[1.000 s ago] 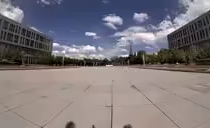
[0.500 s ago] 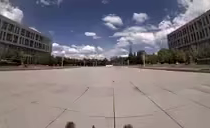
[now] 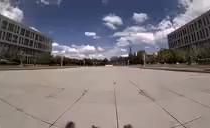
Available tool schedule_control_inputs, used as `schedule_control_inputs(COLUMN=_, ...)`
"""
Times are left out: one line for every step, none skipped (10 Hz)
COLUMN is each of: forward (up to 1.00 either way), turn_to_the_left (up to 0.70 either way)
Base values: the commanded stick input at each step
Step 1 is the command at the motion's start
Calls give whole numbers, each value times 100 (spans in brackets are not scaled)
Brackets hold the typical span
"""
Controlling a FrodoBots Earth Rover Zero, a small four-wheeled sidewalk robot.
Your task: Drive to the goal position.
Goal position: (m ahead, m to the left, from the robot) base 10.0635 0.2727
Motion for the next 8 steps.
schedule_control_inputs(forward=70, turn_to_the_left=0)
schedule_control_inputs(forward=70, turn_to_the_left=0)
schedule_control_inputs(forward=70, turn_to_the_left=0)
schedule_control_inputs(forward=70, turn_to_the_left=0)
schedule_control_inputs(forward=70, turn_to_the_left=0)
schedule_control_inputs(forward=70, turn_to_the_left=0)
schedule_control_inputs(forward=70, turn_to_the_left=0)
schedule_control_inputs(forward=70, turn_to_the_left=0)
